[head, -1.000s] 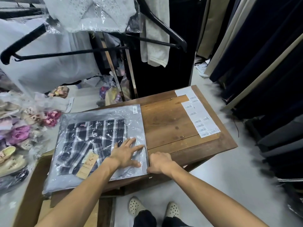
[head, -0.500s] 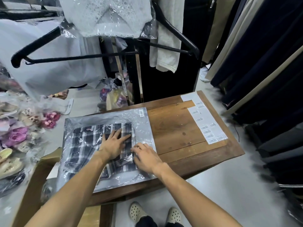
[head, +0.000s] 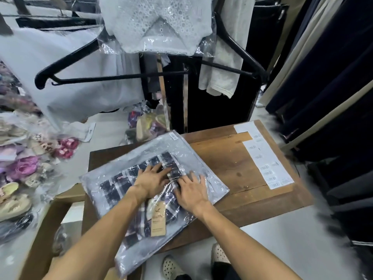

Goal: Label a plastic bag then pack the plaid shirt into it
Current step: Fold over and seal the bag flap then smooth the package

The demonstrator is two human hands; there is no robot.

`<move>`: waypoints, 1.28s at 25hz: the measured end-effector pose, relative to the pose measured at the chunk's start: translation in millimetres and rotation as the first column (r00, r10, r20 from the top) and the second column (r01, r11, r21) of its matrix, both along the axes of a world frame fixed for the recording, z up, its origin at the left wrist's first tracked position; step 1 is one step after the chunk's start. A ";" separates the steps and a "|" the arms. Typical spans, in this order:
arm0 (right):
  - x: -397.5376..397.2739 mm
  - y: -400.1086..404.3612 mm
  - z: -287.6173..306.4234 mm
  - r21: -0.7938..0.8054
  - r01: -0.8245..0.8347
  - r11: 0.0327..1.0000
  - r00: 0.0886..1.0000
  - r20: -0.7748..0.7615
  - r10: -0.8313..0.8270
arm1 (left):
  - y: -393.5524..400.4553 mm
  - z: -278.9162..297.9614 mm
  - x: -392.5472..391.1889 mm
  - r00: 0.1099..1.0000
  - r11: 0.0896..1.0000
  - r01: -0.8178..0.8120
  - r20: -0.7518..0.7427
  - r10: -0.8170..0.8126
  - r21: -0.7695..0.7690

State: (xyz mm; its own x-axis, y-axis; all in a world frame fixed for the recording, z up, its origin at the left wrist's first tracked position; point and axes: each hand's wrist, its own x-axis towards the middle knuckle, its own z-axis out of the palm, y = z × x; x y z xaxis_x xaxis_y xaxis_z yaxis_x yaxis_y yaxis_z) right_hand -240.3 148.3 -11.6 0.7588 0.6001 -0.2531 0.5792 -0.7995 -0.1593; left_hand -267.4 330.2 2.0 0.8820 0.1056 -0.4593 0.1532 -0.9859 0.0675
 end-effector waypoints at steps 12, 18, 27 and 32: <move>47.1 -3.2 26.7 -0.318 0.002 0.948 0.992 -0.119 -0.042 | -52.2 2.7 15.9 1.000 0.999 -0.013 -0.005 0.014 0.037; 78.6 -32.4 17.5 -0.097 -0.014 0.995 0.967 -0.255 -0.011 | -69.5 -0.4 25.7 0.999 0.999 -0.050 -0.011 0.050 -0.001; 105.9 -118.1 8.8 0.095 -0.008 0.995 0.994 -0.106 0.018 | -46.0 -6.1 -1.6 0.993 0.992 -0.114 0.033 0.116 -0.053; 109.3 -120.8 5.1 -0.032 -0.035 0.999 0.975 -0.221 0.027 | -50.1 -6.1 7.3 0.975 0.973 -0.222 -0.006 0.222 -0.062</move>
